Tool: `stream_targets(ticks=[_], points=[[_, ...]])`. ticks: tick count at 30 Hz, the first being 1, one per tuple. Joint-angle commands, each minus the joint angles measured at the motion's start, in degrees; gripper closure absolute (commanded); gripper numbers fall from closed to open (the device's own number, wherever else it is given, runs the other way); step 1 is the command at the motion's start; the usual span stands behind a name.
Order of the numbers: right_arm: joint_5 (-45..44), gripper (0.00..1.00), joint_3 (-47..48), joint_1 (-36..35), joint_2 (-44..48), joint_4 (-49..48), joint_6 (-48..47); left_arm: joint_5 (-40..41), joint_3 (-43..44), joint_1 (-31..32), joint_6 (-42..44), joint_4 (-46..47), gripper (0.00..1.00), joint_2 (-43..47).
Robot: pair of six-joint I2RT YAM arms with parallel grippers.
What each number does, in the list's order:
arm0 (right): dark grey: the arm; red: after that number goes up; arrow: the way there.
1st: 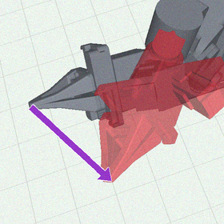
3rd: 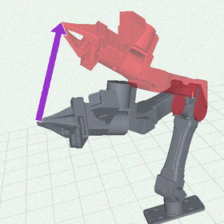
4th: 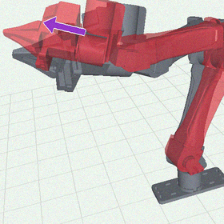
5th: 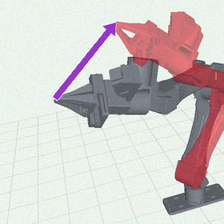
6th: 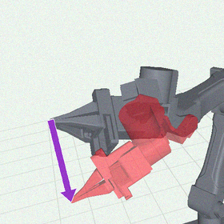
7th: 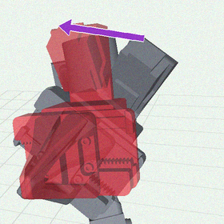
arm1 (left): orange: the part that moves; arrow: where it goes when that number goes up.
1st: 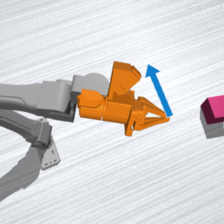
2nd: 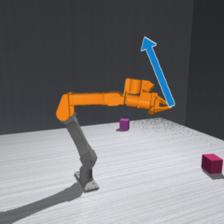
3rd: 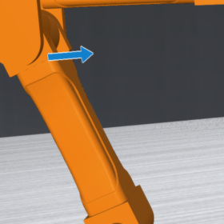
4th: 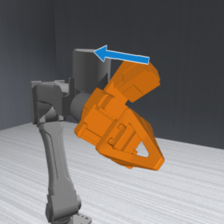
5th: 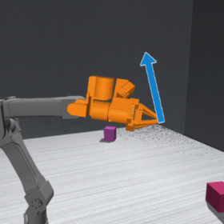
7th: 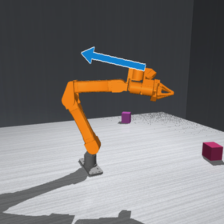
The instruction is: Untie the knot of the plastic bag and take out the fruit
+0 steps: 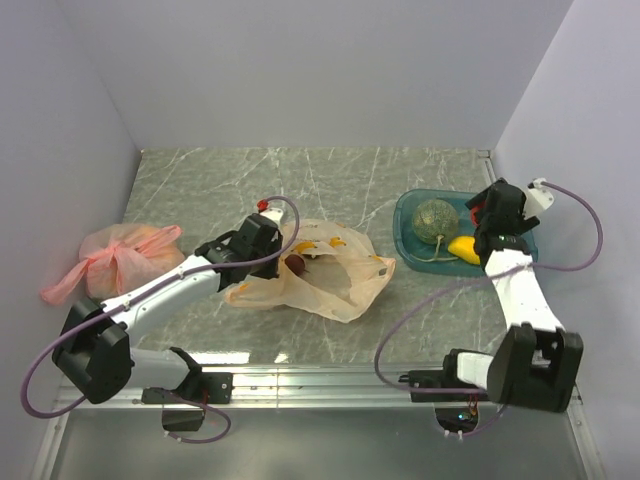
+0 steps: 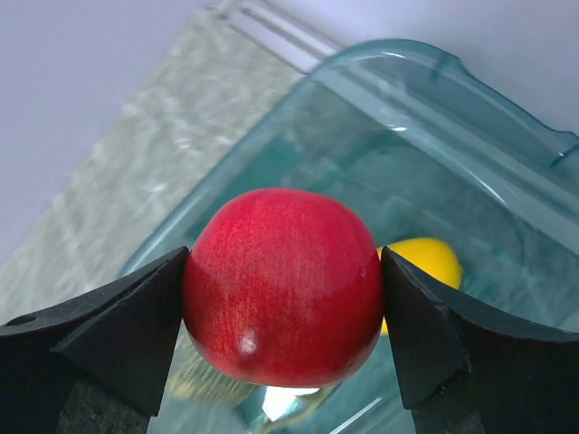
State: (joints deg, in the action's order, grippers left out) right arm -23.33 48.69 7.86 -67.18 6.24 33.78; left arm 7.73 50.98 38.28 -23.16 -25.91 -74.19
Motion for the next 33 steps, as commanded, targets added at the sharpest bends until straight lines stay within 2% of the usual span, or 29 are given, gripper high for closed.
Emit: stream_targets(ticks=[1,2,3,5,8,19,21,23,27,33], points=[[1.89,0.78,1.58,3.30,-6.20,-4.83,3.13,1.24,-0.27,-0.05,1.01,1.04,0.99,2.38],[1.89,0.70,2.28,3.83,-7.60,-4.75,3.05,1.41,-0.36,-0.05,0.83,1.04,1.00,2.56],[2.15,0.43,2.81,4.44,-10.14,-5.01,2.87,1.50,-0.36,-0.22,0.92,1.04,0.99,2.74],[1.63,0.16,4.48,4.80,-12.35,-4.84,2.61,1.42,-0.27,-0.75,0.92,0.95,1.00,2.91],[1.62,0.07,5.80,4.97,-15.00,-5.10,1.99,0.71,-0.36,-1.36,0.83,1.21,0.99,3.44],[5.13,0.05,4.75,4.01,-9.03,-2.73,-1.69,-1.04,-0.62,-2.68,0.57,1.65,0.99,4.06],[7.59,0.05,4.05,0.77,-6.49,-2.03,-4.15,-1.57,-0.62,-2.86,0.57,1.83,1.00,3.88],[9.96,0.07,2.30,-3.53,-1.83,-2.90,-7.83,-2.01,-0.45,-2.95,0.48,1.65,1.00,3.36],[11.82,0.12,1.15,-20.37,5.02,-1.41,-10.75,-2.80,-0.62,-2.95,0.39,1.39,0.99,2.91],[13.41,0.16,-0.43,-37.28,7.24,-0.53,-10.49,-3.33,-1.41,-3.04,-0.22,1.04,0.99,3.09]])
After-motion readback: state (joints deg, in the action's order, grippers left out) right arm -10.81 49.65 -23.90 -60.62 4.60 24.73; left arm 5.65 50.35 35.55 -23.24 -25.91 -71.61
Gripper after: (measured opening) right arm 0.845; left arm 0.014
